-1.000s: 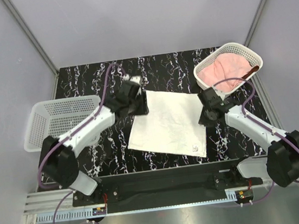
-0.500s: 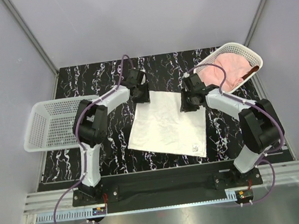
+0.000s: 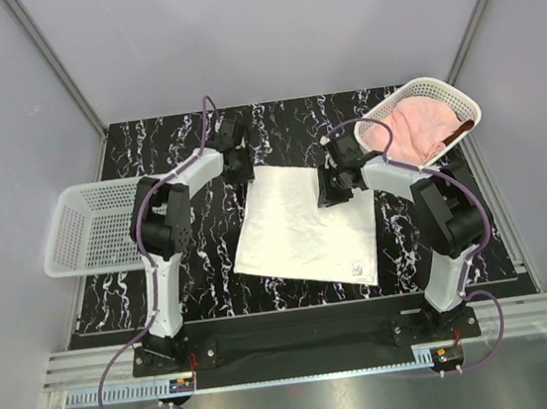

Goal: Fold and stack the towels
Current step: Fold the towel

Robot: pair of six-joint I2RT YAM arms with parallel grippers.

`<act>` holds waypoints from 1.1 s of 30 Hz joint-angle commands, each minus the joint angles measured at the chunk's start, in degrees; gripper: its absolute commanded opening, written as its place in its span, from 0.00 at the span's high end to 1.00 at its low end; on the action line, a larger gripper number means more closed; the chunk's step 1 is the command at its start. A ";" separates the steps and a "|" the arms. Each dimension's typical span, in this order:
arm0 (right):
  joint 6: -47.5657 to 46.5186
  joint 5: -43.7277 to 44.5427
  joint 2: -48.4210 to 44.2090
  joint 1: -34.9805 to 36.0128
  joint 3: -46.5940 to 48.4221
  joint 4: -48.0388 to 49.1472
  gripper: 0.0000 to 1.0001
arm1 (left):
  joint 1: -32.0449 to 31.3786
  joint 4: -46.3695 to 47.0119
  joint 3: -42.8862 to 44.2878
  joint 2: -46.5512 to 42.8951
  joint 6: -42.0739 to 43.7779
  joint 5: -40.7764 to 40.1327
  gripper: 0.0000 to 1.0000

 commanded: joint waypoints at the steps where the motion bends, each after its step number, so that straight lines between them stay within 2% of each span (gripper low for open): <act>1: -2.18 -2.98 2.73 0.27 6.11 2.61 0.67 | 0.55 -3.67 2.22 1.25 -1.10 -4.63 0.56; 7: -5.33 -4.48 8.00 0.62 11.30 2.25 0.66 | 2.83 -7.71 -0.77 -5.32 -5.13 -13.49 0.55; 14: -6.40 -9.39 14.60 1.67 19.21 0.94 0.66 | 4.42 -8.52 -3.15 -14.20 -3.92 -18.00 0.54; 18: -6.40 -10.29 17.59 5.09 24.46 -0.55 0.65 | 4.42 -6.77 -3.50 -17.03 -2.69 -15.81 0.53; 22: -4.82 -7.30 18.04 5.72 28.00 -3.80 0.65 | 4.51 -3.07 -3.33 -15.46 0.56 -5.47 0.51; 27: -6.48 -1.07 15.48 4.75 32.81 -8.71 0.66 | 4.42 -1.84 -2.36 -10.97 3.20 2.21 0.57; 29: -7.10 1.22 16.18 3.44 35.54 -10.83 0.69 | 4.42 -1.58 -2.18 -9.92 4.17 4.67 0.60; 33: -8.24 6.06 17.59 1.06 36.97 -13.83 0.79 | 4.42 -1.58 -1.92 -7.54 4.61 4.15 0.66</act>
